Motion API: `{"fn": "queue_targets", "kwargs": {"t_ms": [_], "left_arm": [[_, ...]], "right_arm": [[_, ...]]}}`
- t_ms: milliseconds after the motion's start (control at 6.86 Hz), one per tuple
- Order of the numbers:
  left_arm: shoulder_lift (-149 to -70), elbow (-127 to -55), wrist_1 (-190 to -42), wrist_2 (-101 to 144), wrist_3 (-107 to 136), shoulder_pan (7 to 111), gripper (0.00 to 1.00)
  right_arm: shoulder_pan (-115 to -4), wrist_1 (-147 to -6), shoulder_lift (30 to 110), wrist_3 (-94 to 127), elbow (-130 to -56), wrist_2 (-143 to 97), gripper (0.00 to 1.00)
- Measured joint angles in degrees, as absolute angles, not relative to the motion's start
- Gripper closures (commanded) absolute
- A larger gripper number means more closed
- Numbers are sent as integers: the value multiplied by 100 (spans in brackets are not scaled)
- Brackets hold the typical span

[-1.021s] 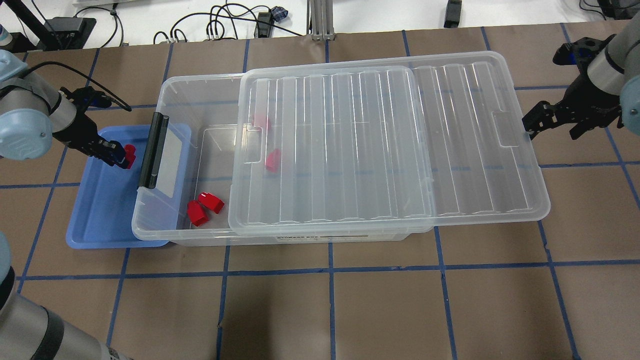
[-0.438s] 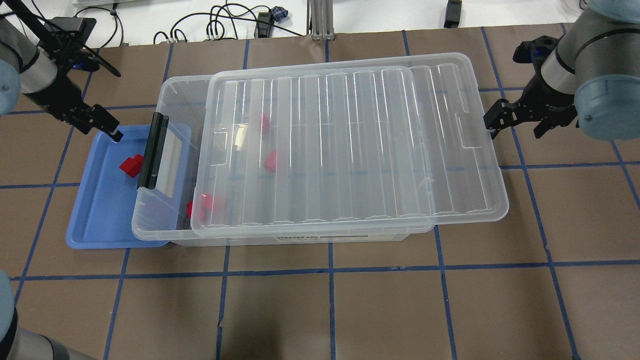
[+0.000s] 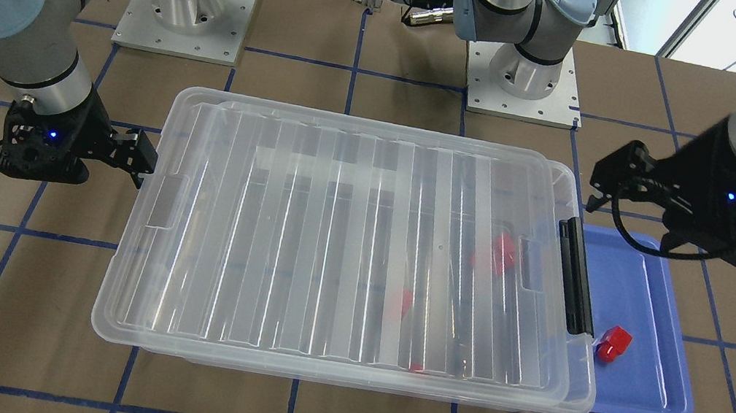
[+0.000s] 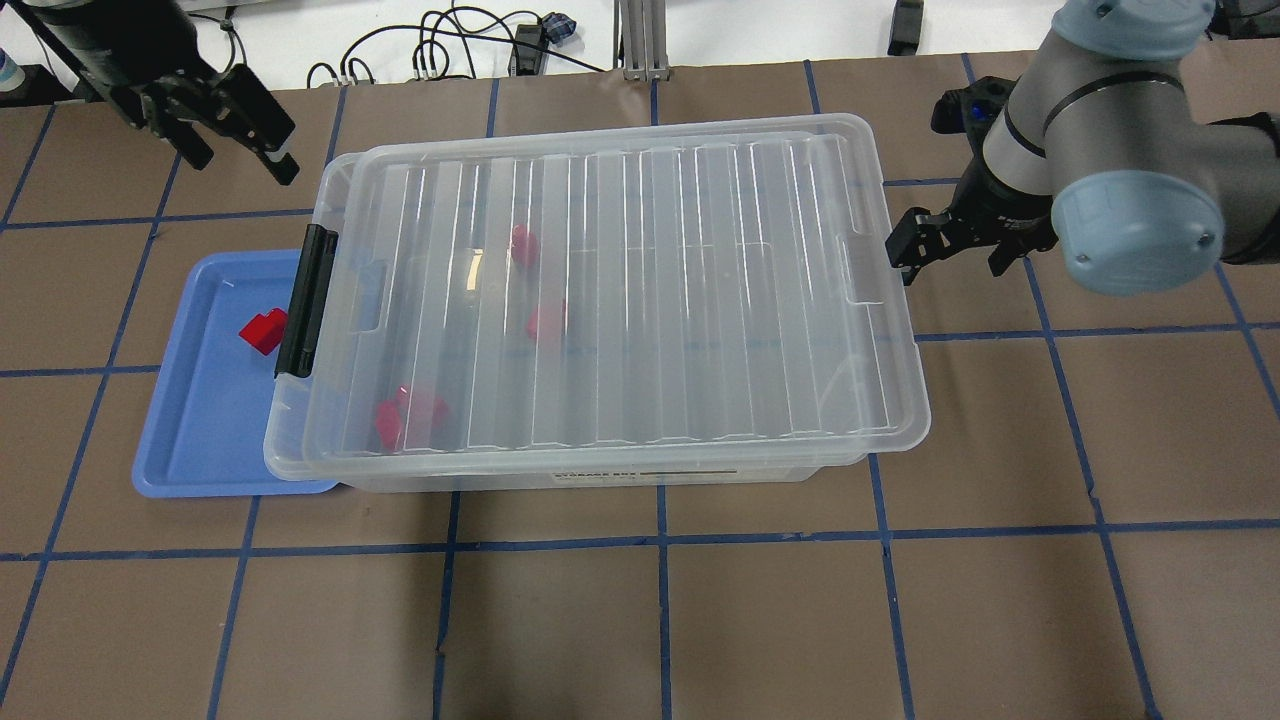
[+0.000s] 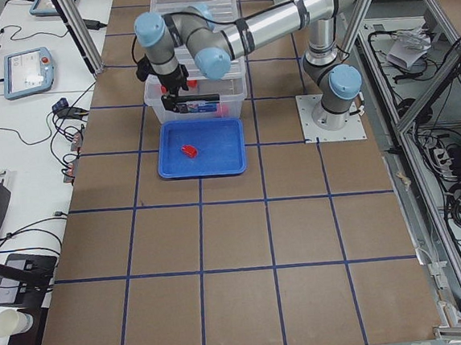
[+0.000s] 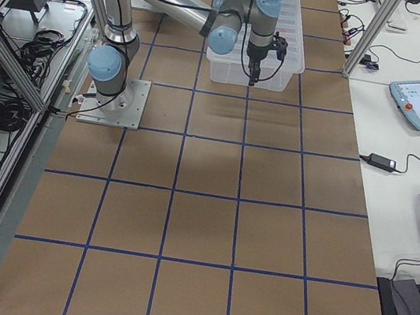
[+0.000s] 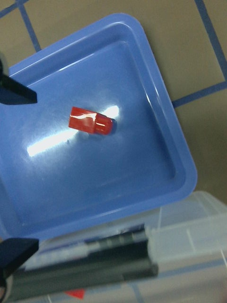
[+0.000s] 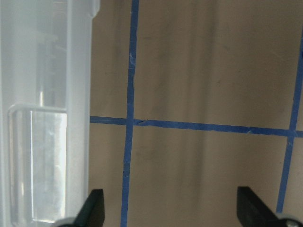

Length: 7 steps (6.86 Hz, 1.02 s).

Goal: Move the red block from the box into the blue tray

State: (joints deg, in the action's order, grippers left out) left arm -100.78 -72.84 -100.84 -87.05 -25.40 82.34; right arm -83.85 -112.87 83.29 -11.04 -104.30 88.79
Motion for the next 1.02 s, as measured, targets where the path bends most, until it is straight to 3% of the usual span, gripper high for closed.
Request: {"fn": "queue_targets", "kwargs": {"t_ms": [583, 1021], "left_arm": [[-9775, -7529, -10082, -8717, -1240, 8935, 0], [-9579, -7925, -9750, -9023, -1011, 8940, 0]], "right_arm": [[-8427, -11084, 8498, -1114, -10102, 8986, 0], [-8751, -9454, 8774, -561, -8696, 8950, 0]]}}
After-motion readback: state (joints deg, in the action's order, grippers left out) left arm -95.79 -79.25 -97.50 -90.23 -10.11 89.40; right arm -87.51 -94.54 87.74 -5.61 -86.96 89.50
